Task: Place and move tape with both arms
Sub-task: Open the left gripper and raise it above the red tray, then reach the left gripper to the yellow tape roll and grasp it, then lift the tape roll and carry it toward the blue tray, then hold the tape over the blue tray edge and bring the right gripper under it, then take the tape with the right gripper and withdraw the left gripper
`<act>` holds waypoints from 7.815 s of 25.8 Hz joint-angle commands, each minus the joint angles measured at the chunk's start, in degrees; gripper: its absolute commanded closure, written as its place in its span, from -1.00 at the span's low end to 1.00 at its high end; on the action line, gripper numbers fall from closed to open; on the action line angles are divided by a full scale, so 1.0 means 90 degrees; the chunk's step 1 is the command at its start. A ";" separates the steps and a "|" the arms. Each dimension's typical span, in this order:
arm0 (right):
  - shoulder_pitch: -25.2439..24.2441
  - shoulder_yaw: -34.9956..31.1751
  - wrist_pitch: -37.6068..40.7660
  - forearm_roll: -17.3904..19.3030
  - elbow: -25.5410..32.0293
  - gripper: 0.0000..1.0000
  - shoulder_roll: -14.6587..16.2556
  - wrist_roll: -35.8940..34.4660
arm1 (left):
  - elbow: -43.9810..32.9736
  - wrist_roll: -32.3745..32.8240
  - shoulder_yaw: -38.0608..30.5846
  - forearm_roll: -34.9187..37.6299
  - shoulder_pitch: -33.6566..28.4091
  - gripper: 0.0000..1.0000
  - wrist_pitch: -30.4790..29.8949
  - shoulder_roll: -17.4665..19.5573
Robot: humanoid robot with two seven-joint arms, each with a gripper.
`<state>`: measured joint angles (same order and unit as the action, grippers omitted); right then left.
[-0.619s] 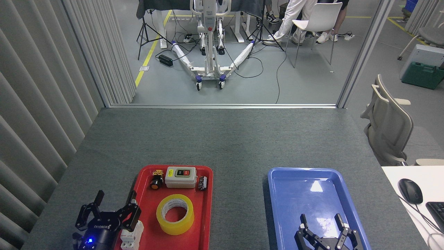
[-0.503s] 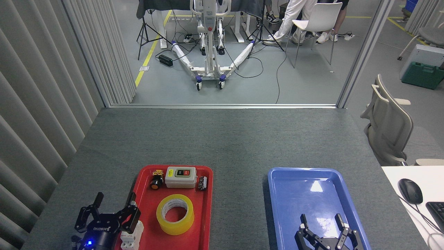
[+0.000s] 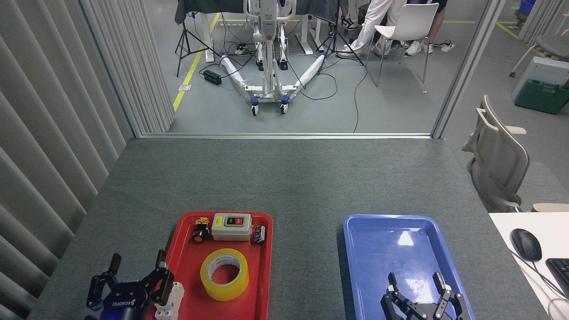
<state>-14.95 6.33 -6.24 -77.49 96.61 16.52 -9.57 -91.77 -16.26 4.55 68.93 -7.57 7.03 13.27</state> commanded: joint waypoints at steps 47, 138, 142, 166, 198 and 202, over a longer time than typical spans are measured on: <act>-0.0184 -0.0166 0.0039 -0.0053 -0.0041 -1.00 -0.0185 -0.0020 | 0.1358 0.9590 0.0813 -0.0041 0.3331 -1.00 -0.2032 -0.0351; 0.0148 0.0898 0.5596 -0.0043 -0.0422 -0.90 0.0713 -0.0978 | 0.2208 0.7920 0.1526 -0.3537 0.2941 1.00 -0.5781 -0.1914; -0.0126 0.0908 0.5625 -0.0111 -0.0393 -0.85 0.0723 -0.0978 | 0.2296 0.7920 0.1507 -0.3547 0.2941 1.00 -0.5781 -0.1924; -0.0223 0.0674 0.5615 -0.0180 -0.0364 1.00 0.0782 -0.1017 | 0.2433 0.7910 0.0901 -0.3752 0.3419 -1.00 -0.5655 -0.1992; 0.1066 -0.0615 0.1455 0.2506 -0.0227 1.00 0.1065 0.4765 | 0.0284 0.1612 0.0725 -0.0559 0.0695 -1.00 0.0156 0.0098; 0.1232 -0.0508 0.1445 0.2516 -0.0256 1.00 0.1055 0.4784 | 0.0333 0.1543 0.0725 -0.0539 0.0744 -1.00 -0.0186 0.0029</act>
<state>-4.78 1.22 6.98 -54.96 94.48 26.13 32.92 -89.35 -1.97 11.02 64.88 -1.21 6.91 13.88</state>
